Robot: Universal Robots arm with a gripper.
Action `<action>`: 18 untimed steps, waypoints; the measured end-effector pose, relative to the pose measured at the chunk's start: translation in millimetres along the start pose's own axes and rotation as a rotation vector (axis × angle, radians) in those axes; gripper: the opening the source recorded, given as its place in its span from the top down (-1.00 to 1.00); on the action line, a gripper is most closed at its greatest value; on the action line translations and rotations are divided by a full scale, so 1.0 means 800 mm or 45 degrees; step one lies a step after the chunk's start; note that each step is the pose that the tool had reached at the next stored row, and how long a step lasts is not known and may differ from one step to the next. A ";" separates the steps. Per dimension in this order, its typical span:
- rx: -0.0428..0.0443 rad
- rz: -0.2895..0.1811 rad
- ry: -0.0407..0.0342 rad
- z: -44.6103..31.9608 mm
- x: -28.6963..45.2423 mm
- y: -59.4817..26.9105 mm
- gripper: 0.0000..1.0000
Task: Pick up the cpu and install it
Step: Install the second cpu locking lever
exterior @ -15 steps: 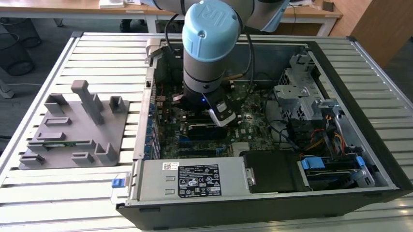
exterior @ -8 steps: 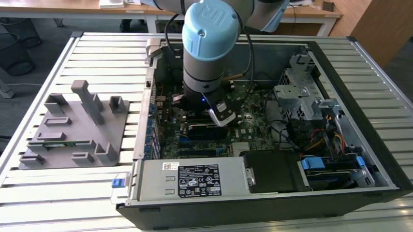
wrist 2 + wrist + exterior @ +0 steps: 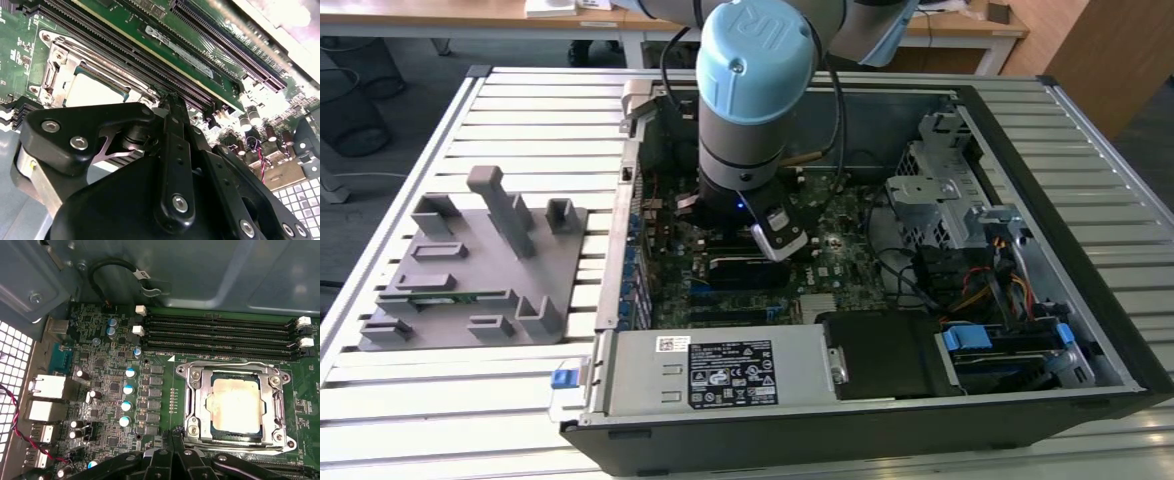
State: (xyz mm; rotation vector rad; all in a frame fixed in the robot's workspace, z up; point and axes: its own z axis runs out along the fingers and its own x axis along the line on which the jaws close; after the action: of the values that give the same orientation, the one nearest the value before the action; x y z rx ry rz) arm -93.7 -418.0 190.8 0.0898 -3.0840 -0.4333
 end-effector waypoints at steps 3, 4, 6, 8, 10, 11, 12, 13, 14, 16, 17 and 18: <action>0.000 0.000 0.0000 0.0000 0.0000 0.000 0.79; 0.000 0.000 0.0000 0.0000 0.0000 0.000 0.79; 0.000 0.000 0.0000 0.0000 0.0000 0.000 0.79; 0.000 0.000 -0.0001 -0.0002 0.0000 0.000 0.79; 0.000 0.000 0.0001 -0.0010 0.0000 0.000 0.79; 0.000 0.000 0.0000 -0.0014 0.0001 0.001 0.79; 0.000 0.000 0.0000 -0.0019 0.0000 0.001 0.79; 0.000 0.000 0.0000 -0.0023 0.0000 0.001 0.79; 0.000 0.000 -0.0001 -0.0026 0.0000 0.001 0.79; 0.000 0.000 0.0000 -0.0026 0.0000 0.002 0.79; -0.001 0.000 0.0000 -0.0025 0.0000 0.002 0.79; -0.002 0.000 -0.0001 -0.0023 0.0000 0.003 0.79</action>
State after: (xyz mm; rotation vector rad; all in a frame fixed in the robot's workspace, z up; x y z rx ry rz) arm -93.7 -416.3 193.3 0.0898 -3.0837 -0.4355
